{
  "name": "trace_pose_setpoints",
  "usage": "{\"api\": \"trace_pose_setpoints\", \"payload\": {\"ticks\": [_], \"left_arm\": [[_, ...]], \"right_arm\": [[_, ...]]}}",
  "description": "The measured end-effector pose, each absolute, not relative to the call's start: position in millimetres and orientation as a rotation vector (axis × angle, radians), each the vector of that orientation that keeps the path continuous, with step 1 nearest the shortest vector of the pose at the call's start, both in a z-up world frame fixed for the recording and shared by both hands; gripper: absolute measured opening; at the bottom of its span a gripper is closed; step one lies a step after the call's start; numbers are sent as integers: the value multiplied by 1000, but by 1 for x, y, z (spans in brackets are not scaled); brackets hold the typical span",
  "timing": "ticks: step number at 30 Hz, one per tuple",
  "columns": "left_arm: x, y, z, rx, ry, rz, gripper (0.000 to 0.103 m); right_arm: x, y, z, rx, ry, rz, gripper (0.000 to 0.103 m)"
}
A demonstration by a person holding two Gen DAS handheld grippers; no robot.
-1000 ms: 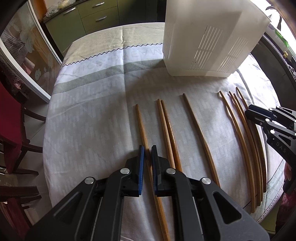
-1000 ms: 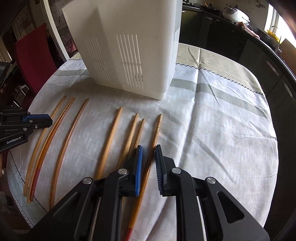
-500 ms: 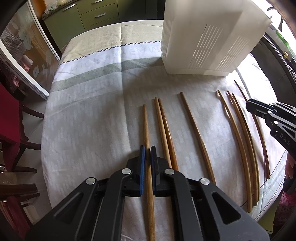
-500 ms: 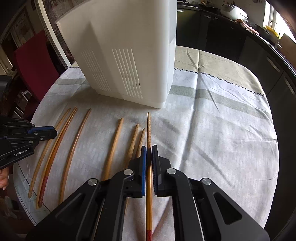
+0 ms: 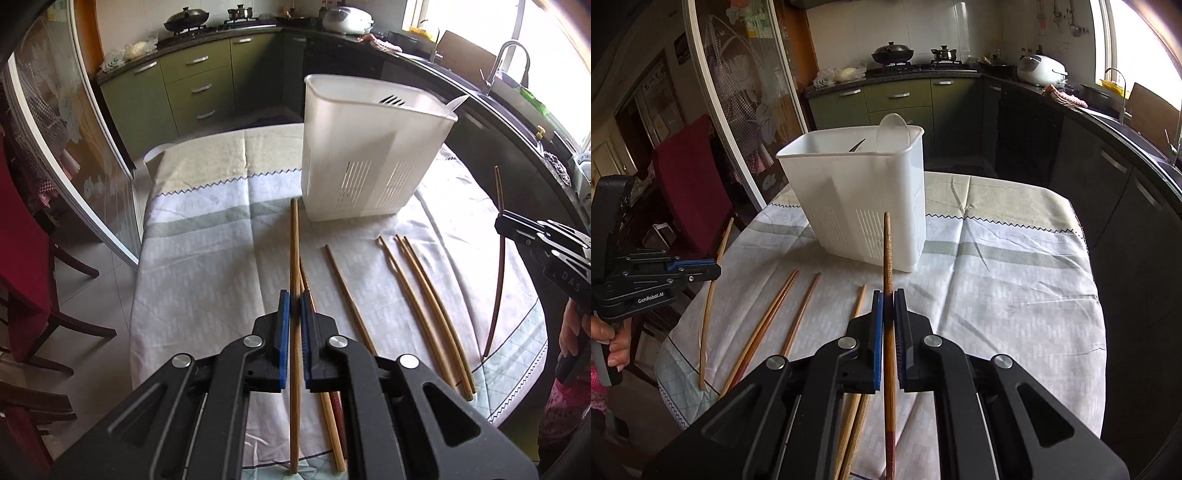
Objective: Organize utensils
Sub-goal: 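Grasp a wooden chopstick with the left gripper while the right lifts its chopstick, then carry both chopsticks to the caddy and drop the left one in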
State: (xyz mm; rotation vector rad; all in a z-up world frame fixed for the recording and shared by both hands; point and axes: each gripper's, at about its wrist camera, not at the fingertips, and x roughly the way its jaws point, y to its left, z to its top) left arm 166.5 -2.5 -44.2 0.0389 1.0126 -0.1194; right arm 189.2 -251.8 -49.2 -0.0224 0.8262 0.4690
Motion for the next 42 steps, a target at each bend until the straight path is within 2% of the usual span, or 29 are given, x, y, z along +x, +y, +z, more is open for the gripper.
{"api": "trace_pose_setpoints", "payload": {"ticks": [10, 33, 42], "left_arm": [[129, -5, 9, 54, 815, -95, 6], [121, -11, 21, 57, 781, -130, 6], [127, -18, 45, 48, 754, -164, 6]], "right_arm": [[155, -278, -19, 41, 695, 455, 7], [143, -280, -9, 28, 663, 468, 7], [148, -272, 11, 15, 636, 493, 7]]}}
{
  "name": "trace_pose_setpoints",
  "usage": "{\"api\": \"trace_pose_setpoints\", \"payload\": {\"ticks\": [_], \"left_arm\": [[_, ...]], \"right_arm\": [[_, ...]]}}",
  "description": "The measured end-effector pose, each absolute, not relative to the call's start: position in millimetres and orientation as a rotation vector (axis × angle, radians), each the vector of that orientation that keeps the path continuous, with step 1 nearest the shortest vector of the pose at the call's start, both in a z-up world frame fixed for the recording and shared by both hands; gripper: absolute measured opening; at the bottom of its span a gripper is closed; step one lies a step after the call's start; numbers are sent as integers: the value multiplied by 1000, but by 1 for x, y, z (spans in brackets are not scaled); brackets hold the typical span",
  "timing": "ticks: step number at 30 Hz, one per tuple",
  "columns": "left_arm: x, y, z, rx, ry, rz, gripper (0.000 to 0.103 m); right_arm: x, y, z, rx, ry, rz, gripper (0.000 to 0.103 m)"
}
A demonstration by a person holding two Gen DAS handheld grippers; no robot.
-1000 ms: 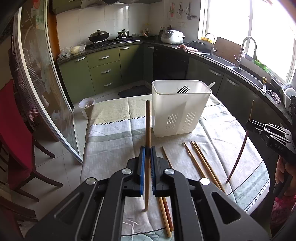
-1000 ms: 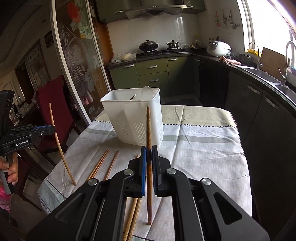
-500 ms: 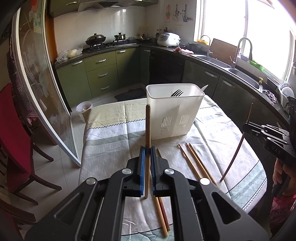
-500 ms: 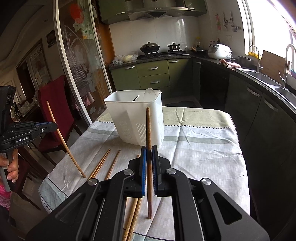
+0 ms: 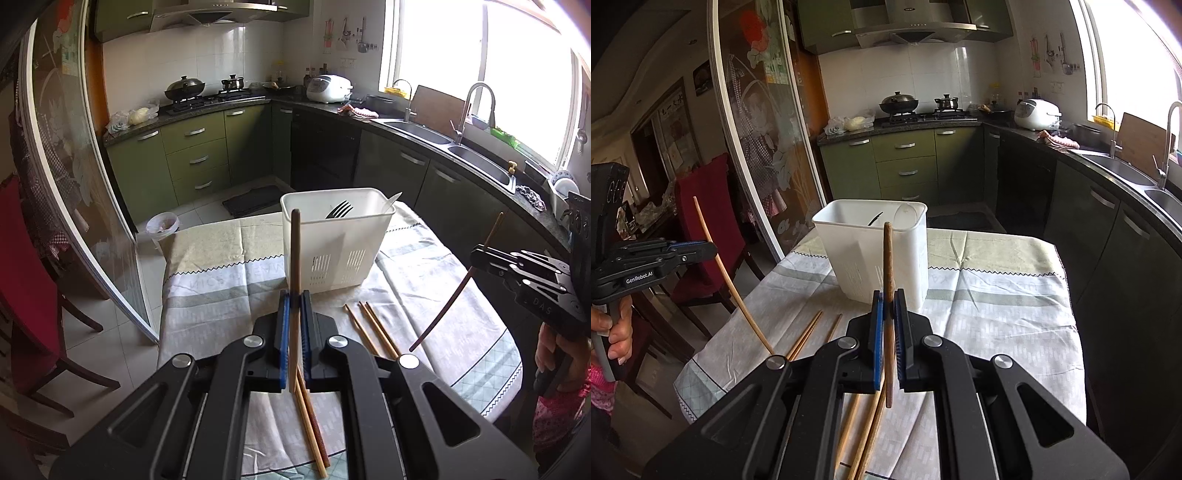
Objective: Organize utensils
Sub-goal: 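Carry both chopsticks to the caddy and drop the left one in, then lower the right gripper's chopstick into the caddy and open it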
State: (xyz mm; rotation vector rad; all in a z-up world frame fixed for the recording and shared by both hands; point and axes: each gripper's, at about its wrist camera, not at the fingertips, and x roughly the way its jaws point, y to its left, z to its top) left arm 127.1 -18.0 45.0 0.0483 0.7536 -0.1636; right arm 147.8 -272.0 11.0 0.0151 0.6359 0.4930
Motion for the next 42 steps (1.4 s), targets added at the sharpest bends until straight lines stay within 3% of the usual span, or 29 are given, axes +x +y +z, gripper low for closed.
{"api": "trace_pose_setpoints", "payload": {"ticks": [13, 20, 34, 42], "left_arm": [[181, -55, 159, 53, 503, -200, 6], [216, -70, 164, 64, 407, -171, 6], [266, -59, 73, 39, 597, -146, 6], [263, -58, 56, 31, 625, -153, 15]], "right_arm": [[175, -252, 130, 25, 446, 551, 7], [216, -238, 172, 73, 348, 509, 7], [295, -212, 76, 39, 543, 416, 7], [294, -211, 56, 24, 569, 427, 9]]}}
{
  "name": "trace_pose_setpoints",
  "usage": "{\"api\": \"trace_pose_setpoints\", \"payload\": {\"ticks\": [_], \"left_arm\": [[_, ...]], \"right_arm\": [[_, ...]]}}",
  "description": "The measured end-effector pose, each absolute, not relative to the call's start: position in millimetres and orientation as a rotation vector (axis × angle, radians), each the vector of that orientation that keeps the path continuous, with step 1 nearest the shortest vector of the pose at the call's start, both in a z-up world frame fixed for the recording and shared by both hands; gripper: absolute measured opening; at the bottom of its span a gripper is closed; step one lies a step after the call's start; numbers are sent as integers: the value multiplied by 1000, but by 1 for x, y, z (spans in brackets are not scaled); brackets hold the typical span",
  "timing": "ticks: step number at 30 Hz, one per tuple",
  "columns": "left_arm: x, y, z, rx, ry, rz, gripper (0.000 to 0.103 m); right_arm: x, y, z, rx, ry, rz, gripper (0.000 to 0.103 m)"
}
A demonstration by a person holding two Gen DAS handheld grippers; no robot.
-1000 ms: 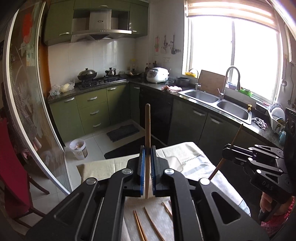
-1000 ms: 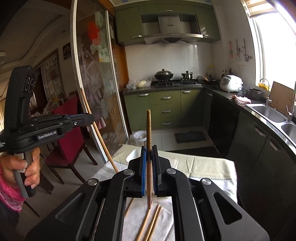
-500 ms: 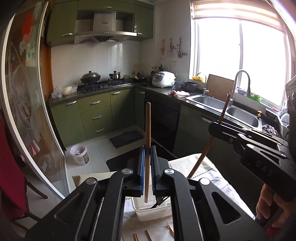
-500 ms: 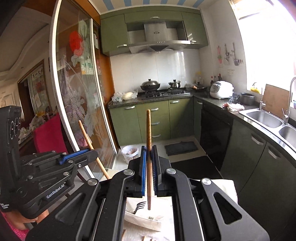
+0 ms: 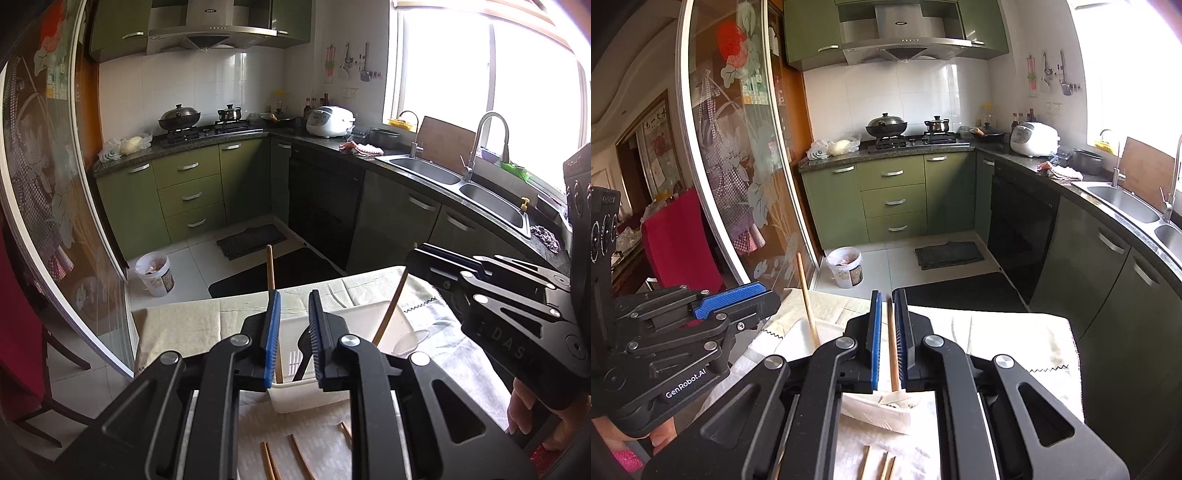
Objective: Organize utensils
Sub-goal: 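Lower the right gripper's chopstick into the caddy and open it, then move both open grippers down over the remaining wooden chopsticks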
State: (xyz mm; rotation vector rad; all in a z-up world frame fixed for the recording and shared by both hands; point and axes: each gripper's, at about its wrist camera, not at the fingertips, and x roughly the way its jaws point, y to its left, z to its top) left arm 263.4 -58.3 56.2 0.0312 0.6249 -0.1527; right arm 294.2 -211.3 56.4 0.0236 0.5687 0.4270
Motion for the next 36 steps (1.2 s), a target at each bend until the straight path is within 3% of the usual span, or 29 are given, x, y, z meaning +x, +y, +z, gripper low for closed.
{"api": "trace_pose_setpoints", "payload": {"ticks": [5, 7, 10, 20, 22, 26, 36], "left_arm": [[249, -57, 60, 21, 614, -161, 18], [239, -57, 58, 29, 629, -163, 23], [224, -52, 44, 51, 688, -146, 25], [202, -18, -87, -61, 1169, -155, 25], [201, -14, -99, -63, 1198, -143, 25], [197, -18, -111, -25, 1223, -127, 25], [198, -20, -132, 33, 1275, -104, 19]], "right_arm": [[275, -222, 68, 47, 525, 444, 9], [259, -230, 73, 59, 497, 454, 20], [227, -247, 70, 64, 475, 460, 23], [153, -312, -39, 156, 658, 380, 25], [146, -321, -61, 200, 700, 381, 30], [138, -328, -88, 267, 750, 403, 30], [135, -328, -100, 318, 780, 421, 31]]}}
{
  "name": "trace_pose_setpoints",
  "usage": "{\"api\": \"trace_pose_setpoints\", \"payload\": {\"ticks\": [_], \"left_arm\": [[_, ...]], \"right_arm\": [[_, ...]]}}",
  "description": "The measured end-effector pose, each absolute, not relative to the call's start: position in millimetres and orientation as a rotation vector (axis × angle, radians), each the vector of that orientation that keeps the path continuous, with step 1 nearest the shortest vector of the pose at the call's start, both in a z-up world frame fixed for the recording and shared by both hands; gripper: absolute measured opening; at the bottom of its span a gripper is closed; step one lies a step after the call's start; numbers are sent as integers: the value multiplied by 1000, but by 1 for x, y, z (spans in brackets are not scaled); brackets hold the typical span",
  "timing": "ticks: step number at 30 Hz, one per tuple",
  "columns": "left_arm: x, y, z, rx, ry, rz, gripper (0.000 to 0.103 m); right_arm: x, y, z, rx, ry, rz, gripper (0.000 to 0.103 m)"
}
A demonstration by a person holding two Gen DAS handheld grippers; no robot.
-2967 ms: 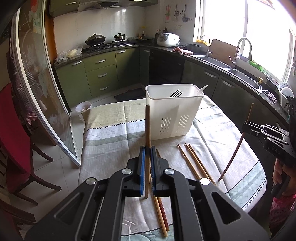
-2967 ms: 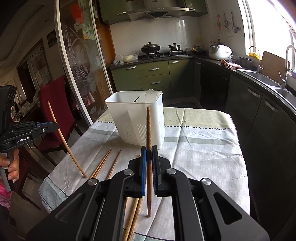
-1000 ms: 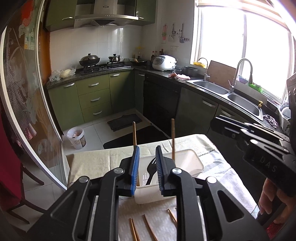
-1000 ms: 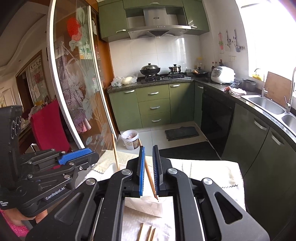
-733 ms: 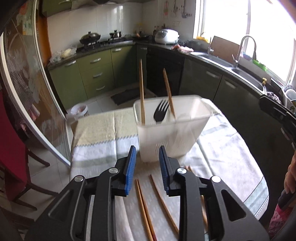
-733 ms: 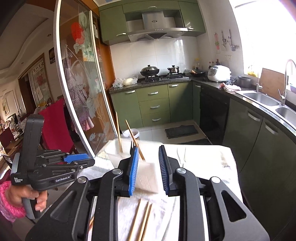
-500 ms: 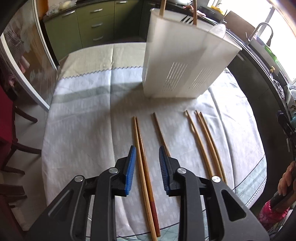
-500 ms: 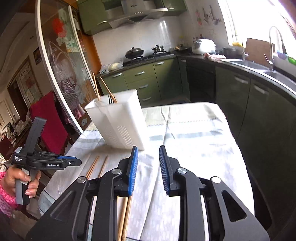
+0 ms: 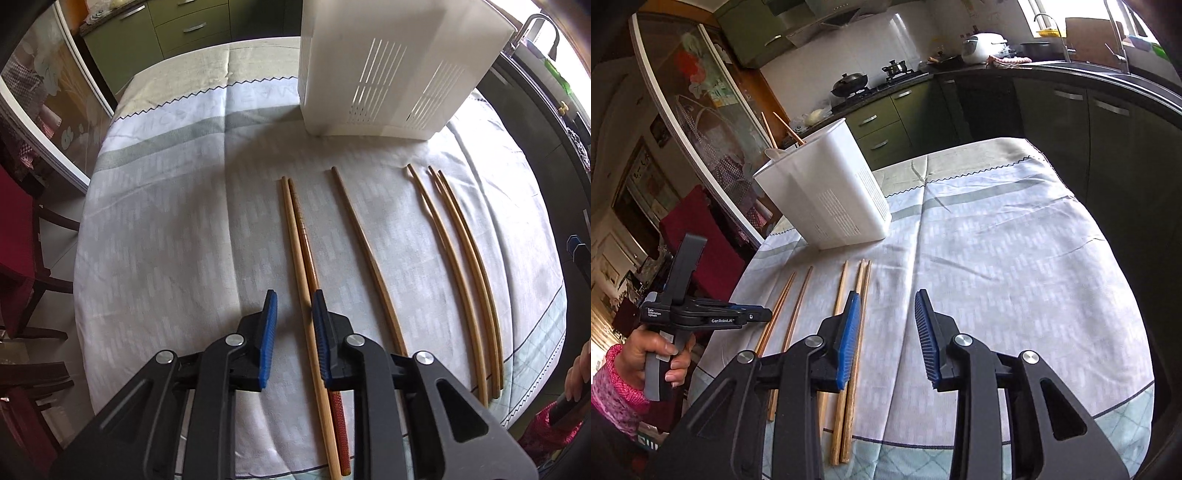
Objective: Organize utensils
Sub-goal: 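Move both open grippers down over the remaining wooden chopsticks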
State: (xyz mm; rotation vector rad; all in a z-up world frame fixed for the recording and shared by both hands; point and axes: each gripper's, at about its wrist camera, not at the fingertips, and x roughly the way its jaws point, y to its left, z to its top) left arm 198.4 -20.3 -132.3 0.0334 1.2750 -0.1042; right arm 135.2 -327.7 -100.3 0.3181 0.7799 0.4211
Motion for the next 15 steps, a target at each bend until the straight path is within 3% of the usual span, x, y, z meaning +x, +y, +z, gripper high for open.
{"api": "trace_pose_setpoints", "payload": {"ticks": [10, 15], "left_arm": [[196, -24, -139, 48, 1272, -109, 19], [198, -17, -139, 42, 1266, -87, 8]], "right_arm": [[134, -320, -106, 286, 800, 401, 36], [135, -301, -108, 171, 797, 367, 36]]}}
